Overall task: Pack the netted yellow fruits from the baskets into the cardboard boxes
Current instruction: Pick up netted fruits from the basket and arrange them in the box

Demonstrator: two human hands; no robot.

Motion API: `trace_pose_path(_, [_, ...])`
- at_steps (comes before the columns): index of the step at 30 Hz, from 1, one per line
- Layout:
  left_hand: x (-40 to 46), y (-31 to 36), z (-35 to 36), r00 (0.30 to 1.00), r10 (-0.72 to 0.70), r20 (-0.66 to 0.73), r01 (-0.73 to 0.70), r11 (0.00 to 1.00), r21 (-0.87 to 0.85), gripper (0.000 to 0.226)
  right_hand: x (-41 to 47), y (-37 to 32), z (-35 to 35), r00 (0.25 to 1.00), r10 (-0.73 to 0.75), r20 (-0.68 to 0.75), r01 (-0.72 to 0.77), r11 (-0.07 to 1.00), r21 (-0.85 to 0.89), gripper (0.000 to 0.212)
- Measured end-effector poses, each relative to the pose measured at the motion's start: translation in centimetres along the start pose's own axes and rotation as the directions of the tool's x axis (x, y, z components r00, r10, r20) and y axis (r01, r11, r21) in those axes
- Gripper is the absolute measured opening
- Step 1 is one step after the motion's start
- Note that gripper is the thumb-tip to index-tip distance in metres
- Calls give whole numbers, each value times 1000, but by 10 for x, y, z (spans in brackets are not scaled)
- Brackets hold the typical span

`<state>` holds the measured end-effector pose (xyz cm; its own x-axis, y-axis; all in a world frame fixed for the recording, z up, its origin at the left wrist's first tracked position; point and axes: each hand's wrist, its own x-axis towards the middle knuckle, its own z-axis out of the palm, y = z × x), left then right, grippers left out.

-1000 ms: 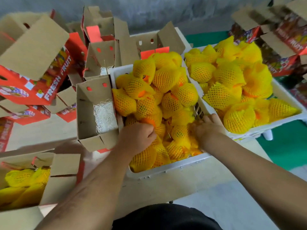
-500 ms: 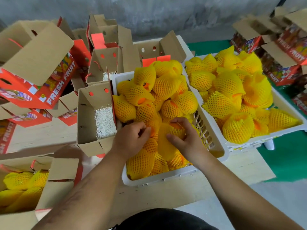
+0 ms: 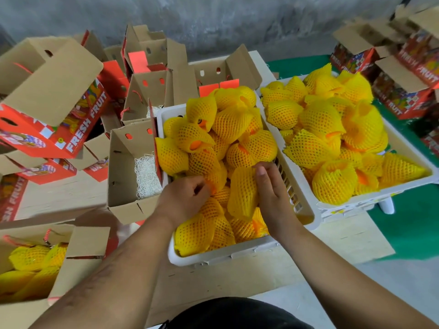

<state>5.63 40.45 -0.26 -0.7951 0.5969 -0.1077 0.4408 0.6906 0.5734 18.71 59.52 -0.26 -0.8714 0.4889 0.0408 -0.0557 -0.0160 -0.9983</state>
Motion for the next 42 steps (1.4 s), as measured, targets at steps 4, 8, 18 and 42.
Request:
trace_pose_path(4, [1,21,2,998,-19,66,42,933,-357,34,2,1,-1,985,135,-104,-131,990,51,27])
trace_pose_path(8, [-7,61,32,986,9,166,120,655,-746,28,10,0,-6,946,319,-51,-308,938,157,26])
trace_pose_path(18, [-2,65,33,958,-185,219,285,526,-801,14,10,-12,-16,702,513,493,-707,587,396,59])
trace_pose_path(42, [-37,62,61,934,-262,242,277,105,-955,58,124,-17,10,901,-229,368,398,101,-912,75])
